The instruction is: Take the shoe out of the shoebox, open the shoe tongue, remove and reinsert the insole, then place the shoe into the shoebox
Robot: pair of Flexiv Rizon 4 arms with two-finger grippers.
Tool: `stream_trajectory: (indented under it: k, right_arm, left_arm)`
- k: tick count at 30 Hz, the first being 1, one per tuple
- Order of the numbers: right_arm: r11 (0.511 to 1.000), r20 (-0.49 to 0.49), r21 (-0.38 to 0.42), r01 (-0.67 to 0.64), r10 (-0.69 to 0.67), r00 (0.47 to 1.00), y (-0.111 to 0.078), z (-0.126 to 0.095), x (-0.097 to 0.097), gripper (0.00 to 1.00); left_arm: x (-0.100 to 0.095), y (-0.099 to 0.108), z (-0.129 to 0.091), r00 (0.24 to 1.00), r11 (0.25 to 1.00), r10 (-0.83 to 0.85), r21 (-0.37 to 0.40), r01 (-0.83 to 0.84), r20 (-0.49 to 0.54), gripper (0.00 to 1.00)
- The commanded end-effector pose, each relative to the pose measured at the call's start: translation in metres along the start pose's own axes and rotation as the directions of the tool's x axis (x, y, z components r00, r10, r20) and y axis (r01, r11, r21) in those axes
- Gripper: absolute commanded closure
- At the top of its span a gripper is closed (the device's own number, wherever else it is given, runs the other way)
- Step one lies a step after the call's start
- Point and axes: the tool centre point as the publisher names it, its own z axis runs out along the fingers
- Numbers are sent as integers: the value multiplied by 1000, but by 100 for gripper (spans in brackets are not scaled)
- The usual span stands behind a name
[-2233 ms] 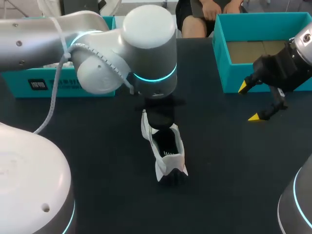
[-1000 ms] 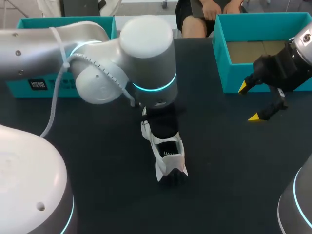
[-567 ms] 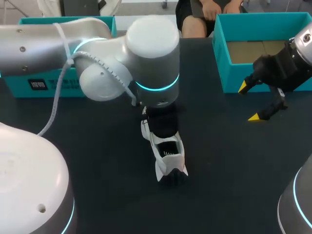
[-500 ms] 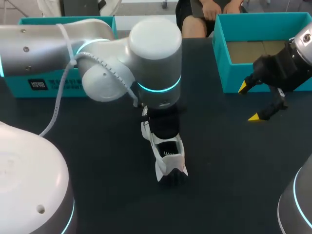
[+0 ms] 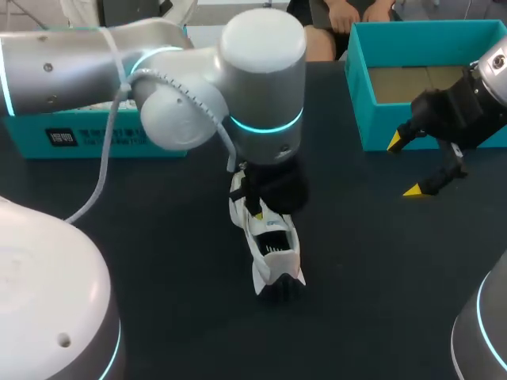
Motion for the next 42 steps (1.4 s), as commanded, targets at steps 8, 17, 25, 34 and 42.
stream_trajectory:
  k: [8, 17, 25, 34, 42]
  right_arm:
    - [1000, 1, 2, 0, 0, 1000, 0, 1, 0, 0]
    - [1000, 1, 2, 0, 0, 1000, 0, 1, 0, 0]
    - [1000, 1, 2, 0, 0, 1000, 0, 1, 0, 0]
    - [1000, 1, 2, 0, 0, 1000, 0, 1, 0, 0]
    - [1000, 1, 2, 0, 0, 1000, 0, 1, 0, 0]
  left_arm:
    - [10, -2, -15, 994, 994, -100, -45, 102, 46, 0]
    - [12, -2, -15, 966, 968, -249, 30, 248, 68, 0]
    - [37, 4, -24, 451, 449, -892, 104, 887, 1, 0]
    - [53, -17, -22, 131, 132, -991, 76, 988, 19, 0]
    - [55, -45, -26, 95, 97, -995, 138, 986, 19, 0]
